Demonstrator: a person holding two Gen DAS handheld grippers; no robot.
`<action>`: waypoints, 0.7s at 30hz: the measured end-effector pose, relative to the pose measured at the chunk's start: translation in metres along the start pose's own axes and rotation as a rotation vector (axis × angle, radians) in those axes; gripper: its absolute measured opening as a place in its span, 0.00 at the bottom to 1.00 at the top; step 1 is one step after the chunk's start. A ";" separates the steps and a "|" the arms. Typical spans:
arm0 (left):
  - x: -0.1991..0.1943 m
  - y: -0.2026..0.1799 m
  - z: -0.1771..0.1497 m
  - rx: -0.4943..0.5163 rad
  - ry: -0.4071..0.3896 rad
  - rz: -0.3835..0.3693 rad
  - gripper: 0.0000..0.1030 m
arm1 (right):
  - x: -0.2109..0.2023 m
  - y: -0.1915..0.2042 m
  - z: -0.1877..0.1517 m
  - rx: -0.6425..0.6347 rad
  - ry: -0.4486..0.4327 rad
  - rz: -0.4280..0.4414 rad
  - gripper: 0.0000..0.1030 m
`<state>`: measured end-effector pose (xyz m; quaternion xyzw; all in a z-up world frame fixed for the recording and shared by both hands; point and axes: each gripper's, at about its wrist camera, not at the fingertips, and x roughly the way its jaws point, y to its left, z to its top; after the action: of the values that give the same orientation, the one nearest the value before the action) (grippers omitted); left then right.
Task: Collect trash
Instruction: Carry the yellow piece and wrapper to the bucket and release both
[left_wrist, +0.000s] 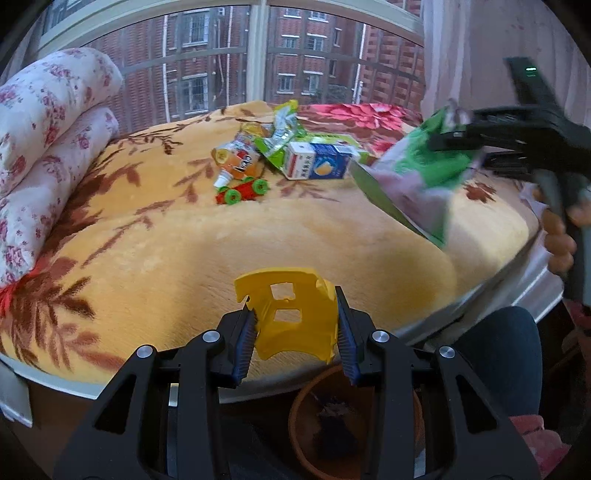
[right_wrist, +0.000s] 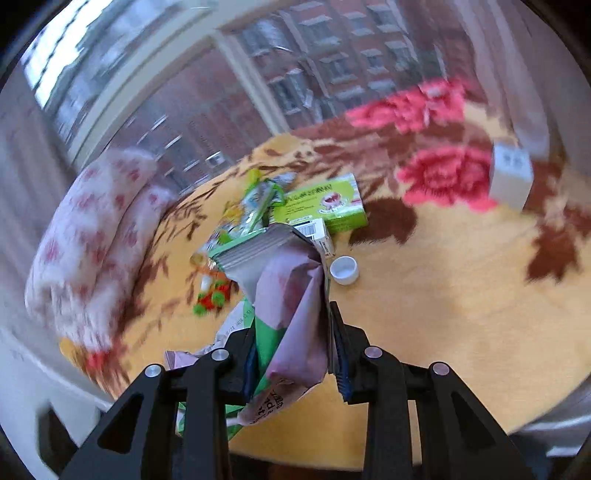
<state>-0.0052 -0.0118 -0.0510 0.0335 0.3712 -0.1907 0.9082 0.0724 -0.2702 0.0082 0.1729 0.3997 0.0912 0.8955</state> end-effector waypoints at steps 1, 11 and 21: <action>-0.001 -0.003 -0.002 0.009 0.005 -0.006 0.36 | -0.009 0.002 -0.007 -0.040 -0.012 -0.009 0.31; 0.002 -0.034 -0.048 0.077 0.112 -0.071 0.36 | -0.068 0.012 -0.105 -0.362 -0.058 -0.103 0.31; 0.050 -0.052 -0.105 0.103 0.317 -0.091 0.36 | -0.039 0.021 -0.187 -0.558 0.008 -0.198 0.31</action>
<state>-0.0613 -0.0548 -0.1568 0.0930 0.5005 -0.2427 0.8258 -0.0943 -0.2183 -0.0729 -0.1203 0.3776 0.1106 0.9114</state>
